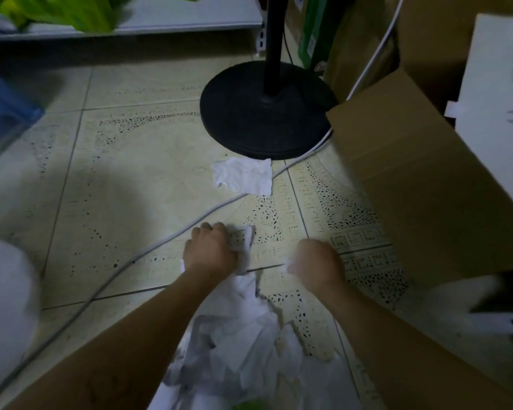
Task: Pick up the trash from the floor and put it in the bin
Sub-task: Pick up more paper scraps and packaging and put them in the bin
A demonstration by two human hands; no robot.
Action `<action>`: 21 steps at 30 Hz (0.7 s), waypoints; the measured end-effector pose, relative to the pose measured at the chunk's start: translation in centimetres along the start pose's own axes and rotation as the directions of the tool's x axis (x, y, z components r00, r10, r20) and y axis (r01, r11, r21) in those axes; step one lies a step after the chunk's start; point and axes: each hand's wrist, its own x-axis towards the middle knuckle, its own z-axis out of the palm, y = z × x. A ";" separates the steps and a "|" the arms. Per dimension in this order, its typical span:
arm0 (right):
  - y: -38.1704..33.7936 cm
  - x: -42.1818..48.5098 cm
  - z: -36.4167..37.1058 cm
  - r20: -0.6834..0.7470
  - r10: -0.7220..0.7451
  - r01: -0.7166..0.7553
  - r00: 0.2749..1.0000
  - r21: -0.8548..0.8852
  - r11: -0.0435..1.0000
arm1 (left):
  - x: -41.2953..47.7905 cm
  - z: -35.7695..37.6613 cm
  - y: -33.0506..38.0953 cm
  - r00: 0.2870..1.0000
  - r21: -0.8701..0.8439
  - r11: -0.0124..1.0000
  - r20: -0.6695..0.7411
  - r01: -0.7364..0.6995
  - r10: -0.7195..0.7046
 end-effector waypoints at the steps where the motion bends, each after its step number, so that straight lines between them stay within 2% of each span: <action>1: 0.0 0.0 0.1 -0.010 -0.004 0.004 1.000 0.007 1.000 | -0.3 0.0 -0.3 0.999 -0.016 1.000 -0.027 -0.025 0.024; 8: 0.2 -0.5 0.8 -0.110 -0.022 0.021 0.994 -0.009 1.000 | -1.6 -2.7 -1.6 0.997 -0.173 0.984 -0.072 -0.031 0.018; 14: 0.1 -1.9 1.3 -0.176 -0.051 0.066 0.983 0.077 0.995 | -2.0 -8.3 -2.6 0.989 -0.361 0.931 -0.146 -0.055 0.002; 16: -1.2 -2.6 0.9 -0.224 -0.092 0.141 0.970 0.213 0.967 | -2.6 -10.2 -2.9 0.984 -0.398 0.915 -0.177 -0.068 -0.004; 18: -3.3 -3.2 -0.4 -0.288 -0.145 0.250 0.946 0.369 0.895 | -3.4 -11.7 -3.2 0.980 -0.406 0.910 -0.199 -0.079 -0.004; 21: -7.6 -4.5 -3.3 -0.323 -0.249 0.378 0.913 0.444 0.812 | -4.9 -14.4 -3.8 0.979 -0.339 0.936 -0.204 -0.089 0.020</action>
